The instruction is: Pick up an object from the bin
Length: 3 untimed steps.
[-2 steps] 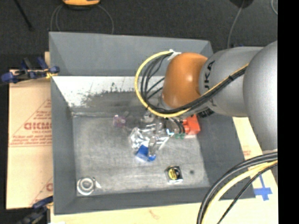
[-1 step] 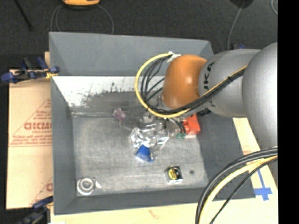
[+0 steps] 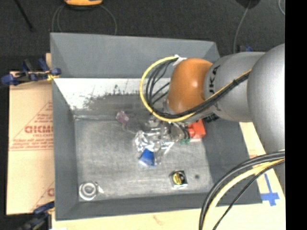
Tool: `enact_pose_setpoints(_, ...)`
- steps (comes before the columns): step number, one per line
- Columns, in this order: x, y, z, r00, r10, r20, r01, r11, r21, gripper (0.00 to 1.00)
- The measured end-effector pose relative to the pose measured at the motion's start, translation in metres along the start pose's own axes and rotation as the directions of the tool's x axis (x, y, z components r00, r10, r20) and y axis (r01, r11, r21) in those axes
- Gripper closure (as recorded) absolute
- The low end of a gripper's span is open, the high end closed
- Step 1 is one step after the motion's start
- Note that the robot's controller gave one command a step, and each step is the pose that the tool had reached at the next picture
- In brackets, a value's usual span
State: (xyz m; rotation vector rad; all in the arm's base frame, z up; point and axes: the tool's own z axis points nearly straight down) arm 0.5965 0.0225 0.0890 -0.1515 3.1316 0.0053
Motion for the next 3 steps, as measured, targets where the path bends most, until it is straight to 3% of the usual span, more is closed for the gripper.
enact_pose_setpoints(1, -0.003, -0.003, -0.003, 1.0, 0.0, 0.014, 0.0, 1.0, 0.005, 1.0)
enact_pose_setpoints(2, -0.005, -0.004, -0.015, 1.0, -0.002, -0.002, 0.002, 1.0, 0.004, 1.0)
enact_pose_setpoints(3, -0.008, -0.005, -0.11, 1.0, -0.001, 0.003, 0.001, 1.0, 0.005, 1.0)
